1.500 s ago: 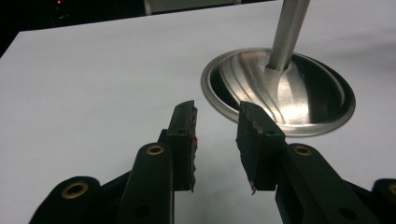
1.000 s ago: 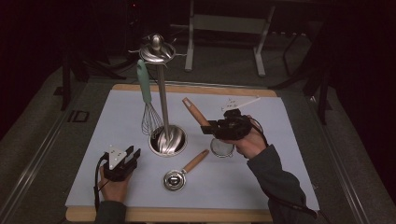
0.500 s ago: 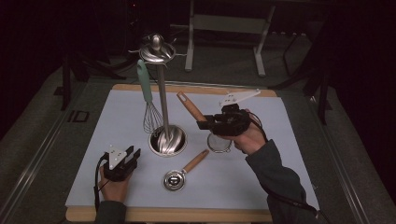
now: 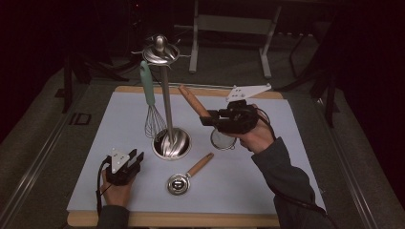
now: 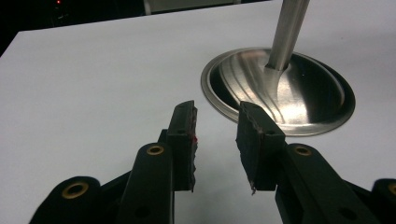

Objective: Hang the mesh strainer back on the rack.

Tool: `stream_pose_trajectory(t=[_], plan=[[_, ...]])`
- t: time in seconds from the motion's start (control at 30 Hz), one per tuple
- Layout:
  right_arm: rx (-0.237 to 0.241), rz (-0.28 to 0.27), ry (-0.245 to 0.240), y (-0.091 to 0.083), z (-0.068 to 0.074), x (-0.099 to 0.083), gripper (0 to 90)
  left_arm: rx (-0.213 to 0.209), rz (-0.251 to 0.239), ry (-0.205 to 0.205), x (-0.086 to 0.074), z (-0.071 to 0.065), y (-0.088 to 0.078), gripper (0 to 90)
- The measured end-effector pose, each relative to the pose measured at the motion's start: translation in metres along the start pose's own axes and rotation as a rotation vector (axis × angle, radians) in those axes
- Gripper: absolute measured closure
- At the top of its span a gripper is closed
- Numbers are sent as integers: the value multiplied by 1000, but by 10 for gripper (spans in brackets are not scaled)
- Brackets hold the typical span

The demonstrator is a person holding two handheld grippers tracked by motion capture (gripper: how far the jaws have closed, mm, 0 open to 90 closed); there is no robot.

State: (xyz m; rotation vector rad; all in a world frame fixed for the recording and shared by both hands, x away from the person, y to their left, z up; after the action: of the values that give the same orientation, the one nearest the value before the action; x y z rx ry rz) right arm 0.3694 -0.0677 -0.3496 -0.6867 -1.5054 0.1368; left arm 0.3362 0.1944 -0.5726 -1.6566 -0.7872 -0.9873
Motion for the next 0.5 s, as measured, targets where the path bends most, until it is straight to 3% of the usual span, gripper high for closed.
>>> stream_pose_trajectory(t=[0.5], plan=[[-12, -70, -45, -15, 6, 27, 708, 0, 0, 1, 0, 0, 0, 675]])
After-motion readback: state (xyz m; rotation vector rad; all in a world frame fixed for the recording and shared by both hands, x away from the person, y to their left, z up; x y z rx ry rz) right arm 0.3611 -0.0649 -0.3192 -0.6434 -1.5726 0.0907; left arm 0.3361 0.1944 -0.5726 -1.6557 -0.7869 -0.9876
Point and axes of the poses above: each handheld gripper's, and its own axes: y roughly forward along the jaws, x roughly out of its top, z roughly to its left, the point moved 8 cm from there along y, roughly forward along the jaws, and after that the axes turned 11 degrees about -y, right-handed, at the moved point
